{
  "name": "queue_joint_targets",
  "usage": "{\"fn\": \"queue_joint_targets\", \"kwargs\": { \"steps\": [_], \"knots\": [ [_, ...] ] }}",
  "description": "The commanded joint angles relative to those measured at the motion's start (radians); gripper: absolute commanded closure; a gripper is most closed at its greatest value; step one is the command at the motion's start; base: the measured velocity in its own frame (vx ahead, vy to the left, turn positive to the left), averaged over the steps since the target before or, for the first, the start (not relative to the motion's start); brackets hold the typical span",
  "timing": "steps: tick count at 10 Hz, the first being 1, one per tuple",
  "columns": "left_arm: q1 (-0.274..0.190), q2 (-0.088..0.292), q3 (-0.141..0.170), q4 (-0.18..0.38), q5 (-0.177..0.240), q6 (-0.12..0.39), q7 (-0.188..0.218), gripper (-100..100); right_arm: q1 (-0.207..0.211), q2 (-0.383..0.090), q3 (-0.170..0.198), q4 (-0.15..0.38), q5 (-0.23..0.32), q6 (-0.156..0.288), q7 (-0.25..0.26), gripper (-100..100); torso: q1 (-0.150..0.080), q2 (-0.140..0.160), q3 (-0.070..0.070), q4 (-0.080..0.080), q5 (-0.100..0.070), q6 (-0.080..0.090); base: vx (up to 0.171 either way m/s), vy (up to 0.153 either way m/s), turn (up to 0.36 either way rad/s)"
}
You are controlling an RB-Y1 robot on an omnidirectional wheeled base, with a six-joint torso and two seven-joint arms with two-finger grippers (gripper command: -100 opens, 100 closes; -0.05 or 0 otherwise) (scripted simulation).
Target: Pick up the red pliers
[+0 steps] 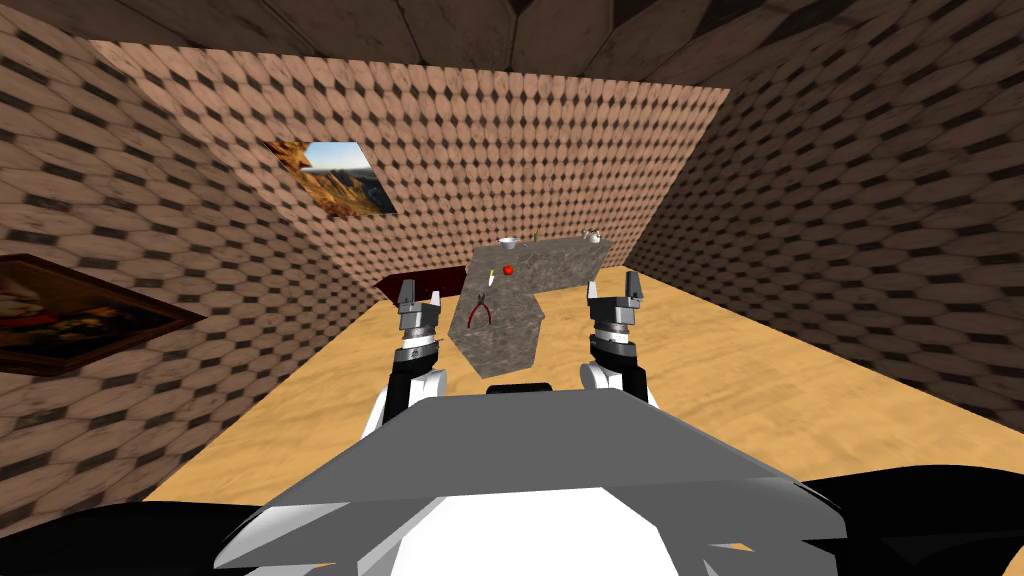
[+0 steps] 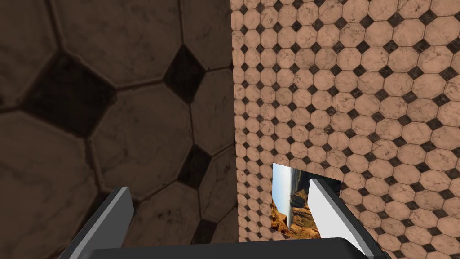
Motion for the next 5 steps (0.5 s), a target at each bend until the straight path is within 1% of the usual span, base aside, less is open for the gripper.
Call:
{"fn": "queue_joint_targets", "kwargs": {
  "steps": [1, 3, 5],
  "knots": [
    [-0.018, 0.029, 0.010, 0.015, 0.001, 0.016, 0.008, -100, 0.000, 0.000, 0.000, 0.000, 0.000, 0.000, 0.000, 0, 0.000, 0.000, 0.000, 0.000, 0.000, 0.000, 0.000, -0.014, 0.001],
    [-0.060, 0.074, 0.033, 0.050, 0.004, 0.053, 0.028, -100, 0.000, 0.000, 0.000, 0.000, 0.000, 0.000, 0.000, 0, -0.001, 0.000, 0.000, 0.000, 0.000, 0.000, 0.001, -0.037, 0.004],
    [-0.123, 0.123, 0.064, 0.102, 0.008, 0.109, 0.056, -100, 0.000, 0.000, 0.000, 0.000, 0.000, 0.000, 0.000, 0, -0.004, -0.001, 0.000, 0.000, -0.001, 0.000, 0.004, -0.063, 0.010]
  ]
}}
